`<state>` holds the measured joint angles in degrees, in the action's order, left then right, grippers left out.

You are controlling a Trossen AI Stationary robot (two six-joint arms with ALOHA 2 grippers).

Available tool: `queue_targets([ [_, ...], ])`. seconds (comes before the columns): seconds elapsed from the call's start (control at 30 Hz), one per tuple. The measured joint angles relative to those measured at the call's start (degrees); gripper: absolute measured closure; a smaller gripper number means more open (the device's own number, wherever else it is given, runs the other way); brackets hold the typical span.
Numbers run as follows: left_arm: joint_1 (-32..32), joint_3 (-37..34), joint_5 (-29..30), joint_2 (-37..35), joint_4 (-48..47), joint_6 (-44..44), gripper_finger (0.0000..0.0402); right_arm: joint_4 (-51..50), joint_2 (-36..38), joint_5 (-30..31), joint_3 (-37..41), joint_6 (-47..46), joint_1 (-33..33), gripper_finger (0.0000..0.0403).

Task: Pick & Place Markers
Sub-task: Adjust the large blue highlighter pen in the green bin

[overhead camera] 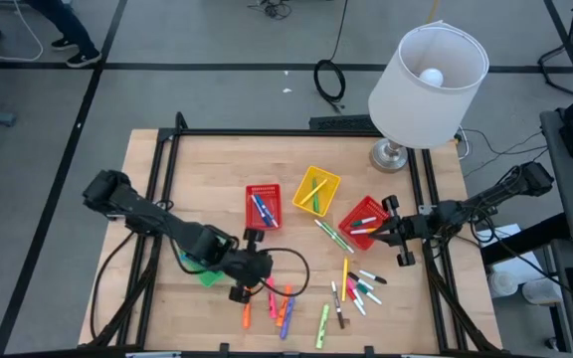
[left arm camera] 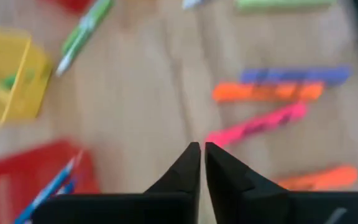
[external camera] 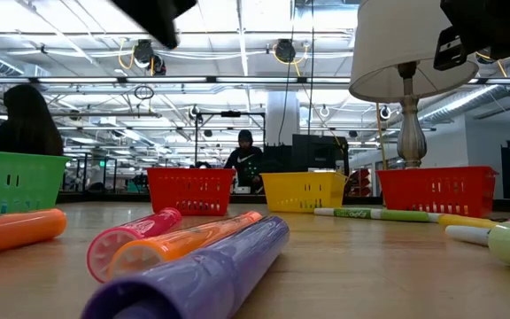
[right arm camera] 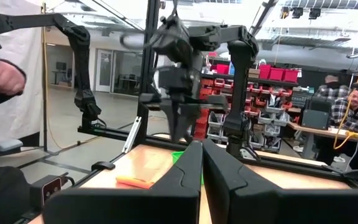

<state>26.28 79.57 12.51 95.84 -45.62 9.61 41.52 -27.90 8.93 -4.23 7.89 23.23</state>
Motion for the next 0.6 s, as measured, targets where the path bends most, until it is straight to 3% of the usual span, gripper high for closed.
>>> queue_targets([
  [0.17, 0.04, 1.80, 2.37, -0.91, -17.48, 8.94, 0.0336, -0.17, -0.02, -0.02, 0.00, -0.12, 0.02, 0.0403],
  [0.3, 0.14, 1.16, 1.59, -4.88, -30.26, 23.29, 0.0321, -0.80, -0.02, -0.02, 0.00, -1.17, 0.01, 0.0403],
  [0.43, 0.26, -2.01, -5.97, -7.11, -37.27, 34.12, 0.0320, -0.97, -0.02, 0.00, 0.00, -1.19, 0.02, 0.0403],
  [0.6, 0.26, -7.74, -14.26, -7.18, -37.56, 36.84, 0.0318, -1.09, -0.02, 0.00, 0.00, -1.21, 0.02, 0.0403],
])
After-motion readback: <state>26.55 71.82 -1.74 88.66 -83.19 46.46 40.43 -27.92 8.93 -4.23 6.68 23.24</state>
